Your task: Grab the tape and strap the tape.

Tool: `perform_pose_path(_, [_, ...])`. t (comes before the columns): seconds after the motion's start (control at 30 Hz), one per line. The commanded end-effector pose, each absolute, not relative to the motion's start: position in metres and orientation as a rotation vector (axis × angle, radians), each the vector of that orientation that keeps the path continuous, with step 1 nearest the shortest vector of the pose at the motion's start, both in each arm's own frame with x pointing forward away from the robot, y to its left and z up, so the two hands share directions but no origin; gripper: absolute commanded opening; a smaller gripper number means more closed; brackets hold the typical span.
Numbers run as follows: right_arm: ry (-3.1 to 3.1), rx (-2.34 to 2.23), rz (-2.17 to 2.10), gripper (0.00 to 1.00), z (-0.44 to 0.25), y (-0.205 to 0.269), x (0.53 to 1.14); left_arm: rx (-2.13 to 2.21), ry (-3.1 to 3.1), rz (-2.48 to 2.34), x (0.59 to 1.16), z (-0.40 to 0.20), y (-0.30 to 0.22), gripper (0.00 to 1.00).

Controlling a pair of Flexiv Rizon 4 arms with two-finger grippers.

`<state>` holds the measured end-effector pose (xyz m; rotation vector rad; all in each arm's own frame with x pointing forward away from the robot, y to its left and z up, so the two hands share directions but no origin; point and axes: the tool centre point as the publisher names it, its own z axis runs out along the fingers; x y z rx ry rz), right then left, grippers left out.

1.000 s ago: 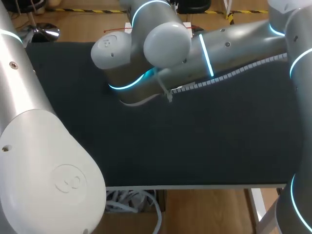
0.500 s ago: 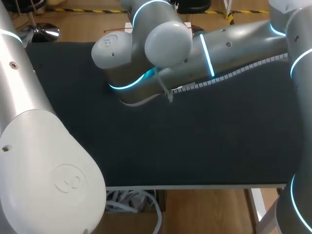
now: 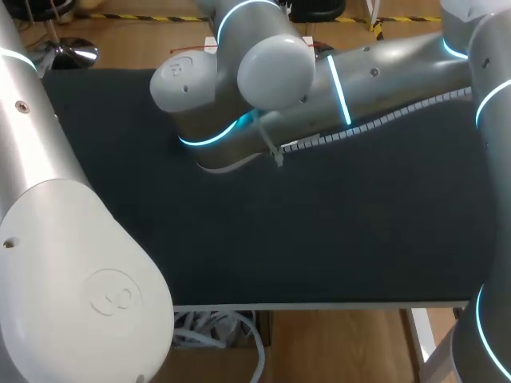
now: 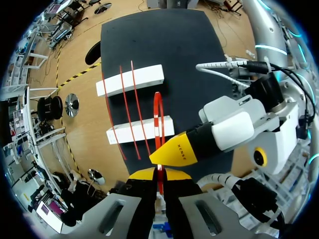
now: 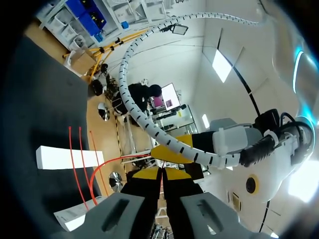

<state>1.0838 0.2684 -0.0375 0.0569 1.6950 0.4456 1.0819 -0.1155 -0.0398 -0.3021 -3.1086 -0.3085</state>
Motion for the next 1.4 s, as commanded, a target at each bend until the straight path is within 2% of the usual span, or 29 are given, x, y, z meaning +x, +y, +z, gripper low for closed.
perform_pose_path(0.03, [1.704,0.057,0.44,0.0,-0.036,0.268,1.082,-0.301,-3.107,-0.312,1.082,-0.039,-0.117,0.0])
perform_pose_path(0.17, [1.702,0.053,0.449,0.0,-0.036,0.269,1.081,-0.301,-3.107,-0.312,1.082,-0.039,-0.117,0.0])
perform_pose_path(0.2, [1.703,0.052,0.454,0.04,-0.036,0.27,1.081,-0.301,-3.107,-0.312,1.082,-0.039,-0.117,0.0])
perform_pose_path(0.23, [1.703,0.052,0.457,0.22,-0.036,0.27,1.081,-0.301,-3.107,-0.312,1.082,-0.039,-0.117,0.0])
perform_pose_path(0.27, [1.703,0.052,0.459,0.28,-0.036,0.27,1.081,-0.301,-3.107,-0.312,1.082,-0.039,-0.117,0.0])
perform_pose_path(0.33, [1.705,0.053,0.46,0.22,-0.037,0.27,1.081,-0.301,-3.107,-0.312,1.082,-0.039,-0.117,0.0])
perform_pose_path(0.5, [1.707,0.059,0.465,0.25,-0.038,0.269,1.08,-0.301,-3.107,-0.312,1.082,-0.039,-0.117,0.0])
perform_pose_path(0.57, [1.709,0.057,0.465,0.2,-0.038,0.269,1.08,-0.301,-3.107,-0.312,1.082,-0.039,-0.117,0.0])
perform_pose_path(0.93, [1.718,0.055,0.479,0.2,-0.038,0.261,1.069,-0.301,-3.107,-0.312,1.082,-0.039,-0.117,0.0])
perform_pose_path(1.0, [1.725,0.052,0.481,0.22,-0.039,0.259,1.067,-0.301,-3.107,-0.312,1.082,-0.039,-0.117,0.0])
perform_pose_path(1.07, [1.732,0.054,0.496,0.19,-0.041,0.256,1.064,-0.301,-3.107,-0.312,1.082,-0.039,-0.117,0.0])
perform_pose_path(1.1, [1.733,0.05,0.494,0.11,-0.041,0.255,1.063,-0.301,-3.107,-0.312,1.082,-0.039,-0.117,0.0])
perform_pose_path(1.17, [1.739,0.048,0.502,0.07,-0.042,0.254,1.059,-0.301,-3.107,-0.312,1.082,-0.039,-0.117,0.0])
perform_pose_path(1.23, [1.75,0.041,0.517,0.15,-0.044,0.253,1.056,-0.301,-3.107,-0.312,1.082,-0.039,-0.117,0.0])
perform_pose_path(1.27, [1.75,0.042,0.523,0.29,-0.045,0.252,1.055,-0.301,-3.107,-0.312,1.082,-0.039,-0.117,0.0])
perform_pose_path(1.3, [1.752,0.04,0.534,0.37,-0.045,0.251,1.054,-0.301,-3.107,-0.312,1.082,-0.039,-0.117,0.0])
perform_pose_path(1.33, [1.755,0.038,0.536,0.15,-0.046,0.25,1.053,-0.301,-3.107,-0.312,1.082,-0.039,-0.117,0.0])
perform_pose_path(1.37, [1.756,0.043,0.543,0.0,-0.047,0.248,1.053,-0.301,-3.107,-0.312,1.082,-0.039,-0.117,0.0])
perform_pose_path(1.4, [1.756,0.045,0.557,0.0,-0.047,0.248,1.052,-0.301,-3.107,-0.312,1.082,-0.039,-0.117,0.0])
